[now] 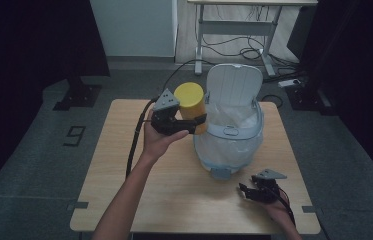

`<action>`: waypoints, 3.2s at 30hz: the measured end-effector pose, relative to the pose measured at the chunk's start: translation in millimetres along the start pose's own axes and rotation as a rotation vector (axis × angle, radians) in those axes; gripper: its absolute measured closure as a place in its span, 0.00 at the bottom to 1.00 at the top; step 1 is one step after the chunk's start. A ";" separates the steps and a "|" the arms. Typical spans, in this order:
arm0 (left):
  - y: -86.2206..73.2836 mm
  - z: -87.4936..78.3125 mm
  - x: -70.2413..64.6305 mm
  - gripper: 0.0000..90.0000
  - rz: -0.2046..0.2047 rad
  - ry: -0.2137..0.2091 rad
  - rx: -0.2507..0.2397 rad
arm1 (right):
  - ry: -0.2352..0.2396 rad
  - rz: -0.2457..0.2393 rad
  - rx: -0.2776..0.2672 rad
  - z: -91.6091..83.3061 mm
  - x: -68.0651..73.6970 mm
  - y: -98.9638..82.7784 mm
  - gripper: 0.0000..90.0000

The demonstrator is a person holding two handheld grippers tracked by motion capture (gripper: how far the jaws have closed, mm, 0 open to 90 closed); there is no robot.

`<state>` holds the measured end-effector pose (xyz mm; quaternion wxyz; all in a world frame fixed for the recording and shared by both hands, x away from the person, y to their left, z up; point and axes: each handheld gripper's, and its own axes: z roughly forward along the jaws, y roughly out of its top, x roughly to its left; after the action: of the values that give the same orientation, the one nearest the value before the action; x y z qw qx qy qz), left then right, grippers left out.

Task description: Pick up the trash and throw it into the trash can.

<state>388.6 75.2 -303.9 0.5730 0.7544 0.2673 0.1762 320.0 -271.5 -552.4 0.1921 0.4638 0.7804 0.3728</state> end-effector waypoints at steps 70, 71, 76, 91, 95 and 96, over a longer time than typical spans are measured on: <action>82.2 97.1 -11.8 0.27 0.041 -0.047 0.041 | 0.014 0.020 -0.004 0.4 -3.9 0.6 0.36; 82.2 97.1 -11.8 0.27 0.041 -0.047 0.041 | 0.014 0.020 -0.004 0.4 -3.9 0.6 0.36; 84.5 106.4 -16.1 0.26 0.048 -0.051 0.057 | 0.014 0.020 -0.004 0.4 -3.9 0.6 0.36; 78.2 119.3 -16.8 0.23 0.024 -0.083 0.108 | 0.017 0.019 -0.004 0.4 -4.4 0.6 0.36; 76.0 117.1 -15.8 0.13 0.026 -0.067 0.096 | 0.018 0.019 -0.005 0.3 -4.7 0.5 0.36; 75.7 115.5 -15.4 0.13 0.028 -0.067 0.093 | 0.019 0.019 -0.005 0.3 -4.8 0.4 0.36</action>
<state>457.8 -38.3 -263.1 0.5437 0.7892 0.2453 0.1462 322.8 -275.5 -552.4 0.1824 0.4673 0.7767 0.3809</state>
